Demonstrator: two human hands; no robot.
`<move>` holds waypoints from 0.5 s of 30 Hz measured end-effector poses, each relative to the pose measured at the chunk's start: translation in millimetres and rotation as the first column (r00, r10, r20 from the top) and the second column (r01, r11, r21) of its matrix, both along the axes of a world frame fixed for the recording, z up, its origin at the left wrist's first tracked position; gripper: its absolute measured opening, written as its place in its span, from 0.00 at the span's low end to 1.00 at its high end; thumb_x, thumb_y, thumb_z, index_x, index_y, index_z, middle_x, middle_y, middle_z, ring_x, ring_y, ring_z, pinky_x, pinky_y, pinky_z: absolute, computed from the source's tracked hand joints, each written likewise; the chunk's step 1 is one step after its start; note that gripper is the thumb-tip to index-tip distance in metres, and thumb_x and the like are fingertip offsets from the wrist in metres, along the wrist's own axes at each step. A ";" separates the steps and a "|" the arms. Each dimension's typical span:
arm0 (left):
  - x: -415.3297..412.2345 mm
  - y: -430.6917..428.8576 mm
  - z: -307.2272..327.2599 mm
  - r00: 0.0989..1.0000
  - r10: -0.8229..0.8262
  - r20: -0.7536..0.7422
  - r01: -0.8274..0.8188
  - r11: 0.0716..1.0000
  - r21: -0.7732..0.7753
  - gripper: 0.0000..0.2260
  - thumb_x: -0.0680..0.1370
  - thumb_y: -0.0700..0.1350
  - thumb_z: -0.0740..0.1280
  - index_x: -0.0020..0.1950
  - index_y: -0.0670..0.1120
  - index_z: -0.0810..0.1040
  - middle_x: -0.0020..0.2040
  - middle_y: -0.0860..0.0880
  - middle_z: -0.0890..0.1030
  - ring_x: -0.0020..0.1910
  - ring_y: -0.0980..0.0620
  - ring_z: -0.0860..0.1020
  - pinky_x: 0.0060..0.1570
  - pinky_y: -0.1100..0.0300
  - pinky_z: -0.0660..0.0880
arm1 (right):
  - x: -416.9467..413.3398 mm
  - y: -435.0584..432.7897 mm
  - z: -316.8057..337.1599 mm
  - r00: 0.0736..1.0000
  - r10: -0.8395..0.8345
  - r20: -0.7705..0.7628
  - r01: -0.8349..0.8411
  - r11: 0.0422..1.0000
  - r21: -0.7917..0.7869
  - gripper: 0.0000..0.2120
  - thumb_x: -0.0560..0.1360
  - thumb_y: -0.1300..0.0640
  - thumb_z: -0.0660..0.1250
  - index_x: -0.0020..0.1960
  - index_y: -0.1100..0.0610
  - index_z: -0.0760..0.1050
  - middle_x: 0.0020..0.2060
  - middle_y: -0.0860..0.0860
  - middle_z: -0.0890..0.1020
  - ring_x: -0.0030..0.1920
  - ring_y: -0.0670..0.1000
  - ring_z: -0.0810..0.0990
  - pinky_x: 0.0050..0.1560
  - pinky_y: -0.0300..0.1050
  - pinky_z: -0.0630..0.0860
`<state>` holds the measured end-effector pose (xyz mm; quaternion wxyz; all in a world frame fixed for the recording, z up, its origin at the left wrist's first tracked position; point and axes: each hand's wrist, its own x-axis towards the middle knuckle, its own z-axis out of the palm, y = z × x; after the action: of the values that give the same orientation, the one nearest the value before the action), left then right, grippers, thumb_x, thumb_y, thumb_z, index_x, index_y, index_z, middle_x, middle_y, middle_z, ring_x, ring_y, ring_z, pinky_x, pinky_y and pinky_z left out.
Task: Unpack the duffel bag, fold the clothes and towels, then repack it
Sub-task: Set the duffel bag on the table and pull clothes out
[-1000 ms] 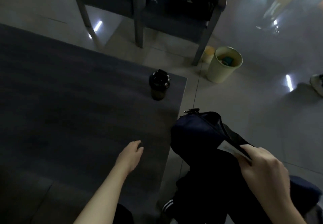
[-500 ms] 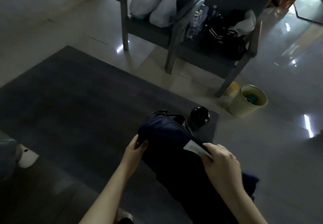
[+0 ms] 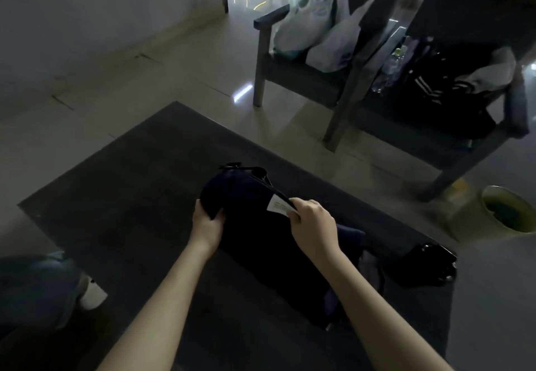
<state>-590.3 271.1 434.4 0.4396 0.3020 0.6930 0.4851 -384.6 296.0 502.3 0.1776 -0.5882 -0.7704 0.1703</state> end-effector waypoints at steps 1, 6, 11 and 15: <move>-8.0 2.8 -3.3 0.999 -0.027 -0.042 0.026 0.999 -0.023 0.22 0.80 0.43 0.63 0.73 0.50 0.63 0.64 0.51 0.72 0.63 0.51 0.71 0.63 0.53 0.69 | -8.9 8.1 -9.0 1.000 0.010 -0.005 -0.010 1.000 -0.028 0.12 0.78 0.60 0.60 0.59 0.56 0.77 0.48 0.54 0.81 0.52 0.56 0.77 0.44 0.47 0.68; -16.0 -4.5 -38.5 0.977 -0.190 -0.095 0.169 0.966 -0.196 0.29 0.80 0.50 0.63 0.78 0.51 0.55 0.74 0.49 0.63 0.70 0.48 0.65 0.69 0.51 0.64 | -20.2 12.0 -52.2 0.993 0.121 0.002 -0.120 0.986 -0.115 0.15 0.77 0.58 0.64 0.63 0.54 0.76 0.52 0.53 0.83 0.55 0.57 0.78 0.55 0.49 0.69; 3.8 -14.8 -48.1 0.992 -0.128 -0.019 0.117 0.950 -0.289 0.37 0.76 0.60 0.64 0.79 0.51 0.49 0.77 0.47 0.55 0.73 0.44 0.61 0.71 0.48 0.62 | 27.7 -14.3 -76.4 0.970 -0.097 0.224 0.151 0.958 -0.242 0.38 0.71 0.38 0.67 0.76 0.46 0.55 0.76 0.46 0.55 0.76 0.51 0.51 0.71 0.61 0.49; 24.2 -20.1 -47.7 0.994 -0.103 -0.024 0.086 0.920 -0.383 0.40 0.76 0.59 0.65 0.78 0.54 0.42 0.78 0.44 0.47 0.74 0.39 0.58 0.67 0.46 0.64 | 68.6 -44.5 -96.7 0.885 -0.430 0.178 0.446 0.676 -0.587 0.57 0.64 0.32 0.71 0.77 0.49 0.37 0.77 0.52 0.40 0.76 0.57 0.46 0.70 0.62 0.55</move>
<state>-566.1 251.1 386.8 0.4978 0.2542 0.7681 0.3126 -315.9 251.5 405.6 0.0030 -0.7822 -0.5115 0.3557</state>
